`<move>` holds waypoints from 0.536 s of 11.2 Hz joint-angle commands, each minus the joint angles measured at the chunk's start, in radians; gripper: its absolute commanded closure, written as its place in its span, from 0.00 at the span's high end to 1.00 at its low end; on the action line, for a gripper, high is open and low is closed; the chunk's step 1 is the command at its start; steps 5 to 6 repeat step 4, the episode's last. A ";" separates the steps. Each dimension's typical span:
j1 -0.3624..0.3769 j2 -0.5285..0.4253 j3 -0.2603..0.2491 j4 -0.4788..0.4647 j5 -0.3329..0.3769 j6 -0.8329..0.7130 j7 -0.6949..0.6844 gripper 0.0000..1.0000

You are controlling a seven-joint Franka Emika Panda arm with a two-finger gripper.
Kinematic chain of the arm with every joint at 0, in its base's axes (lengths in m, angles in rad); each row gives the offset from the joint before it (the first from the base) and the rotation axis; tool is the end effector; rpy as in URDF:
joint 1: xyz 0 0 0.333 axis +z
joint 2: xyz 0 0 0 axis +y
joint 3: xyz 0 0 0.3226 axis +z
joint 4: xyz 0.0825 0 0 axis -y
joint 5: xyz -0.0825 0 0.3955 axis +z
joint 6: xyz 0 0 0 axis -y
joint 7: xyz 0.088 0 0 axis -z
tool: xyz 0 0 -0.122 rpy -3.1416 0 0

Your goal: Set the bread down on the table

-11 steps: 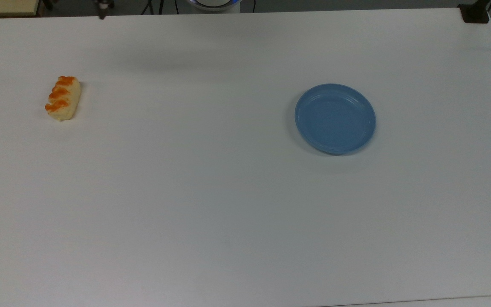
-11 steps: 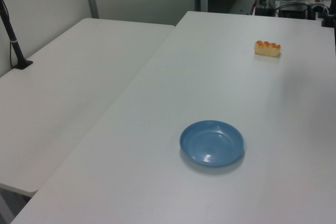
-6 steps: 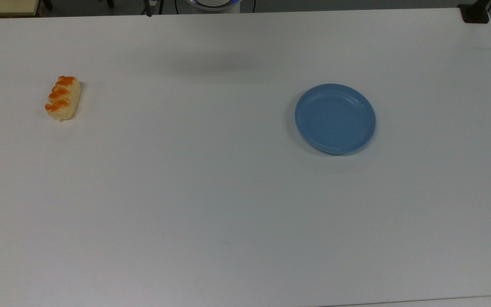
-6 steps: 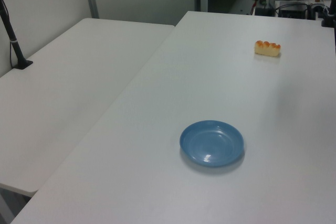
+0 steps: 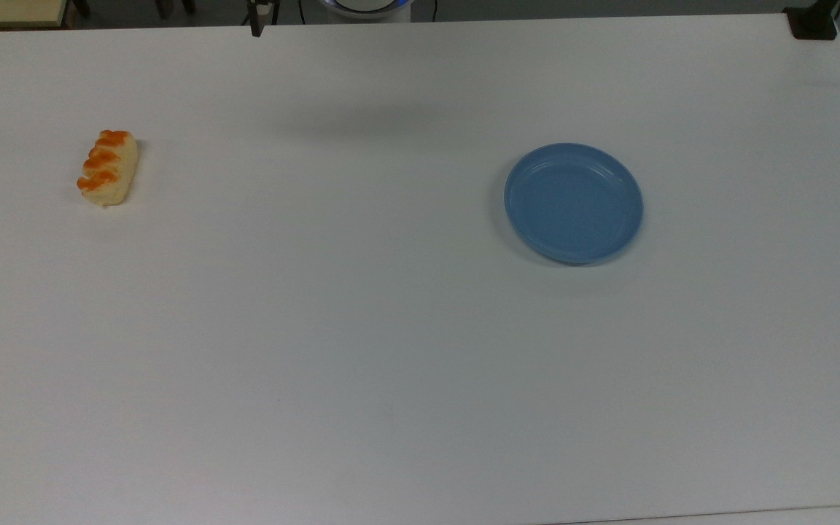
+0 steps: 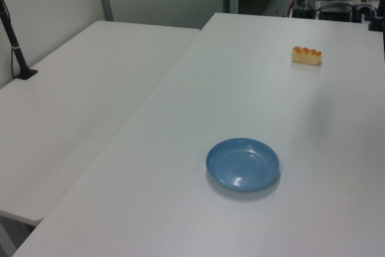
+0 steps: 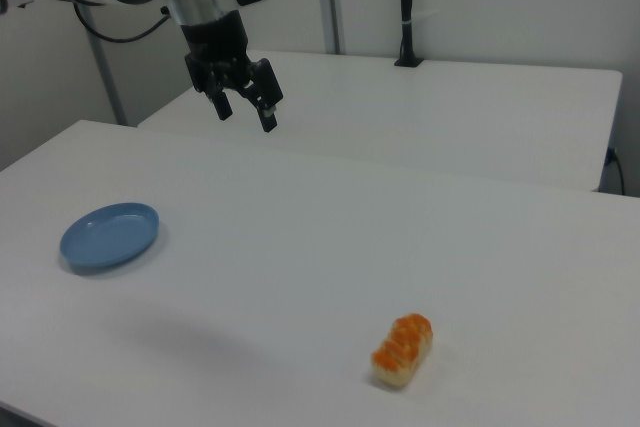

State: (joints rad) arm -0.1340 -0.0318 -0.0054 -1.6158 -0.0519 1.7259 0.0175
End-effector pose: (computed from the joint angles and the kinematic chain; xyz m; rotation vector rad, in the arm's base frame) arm 0.5668 -0.0852 0.6271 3.0652 -0.2342 0.2132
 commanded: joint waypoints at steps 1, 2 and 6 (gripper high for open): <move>0.027 0.001 -0.024 -0.001 0.021 0.012 -0.048 1.00; 0.042 0.004 -0.025 -0.001 0.018 0.015 -0.050 1.00; 0.043 0.006 -0.028 -0.001 0.020 0.015 -0.050 1.00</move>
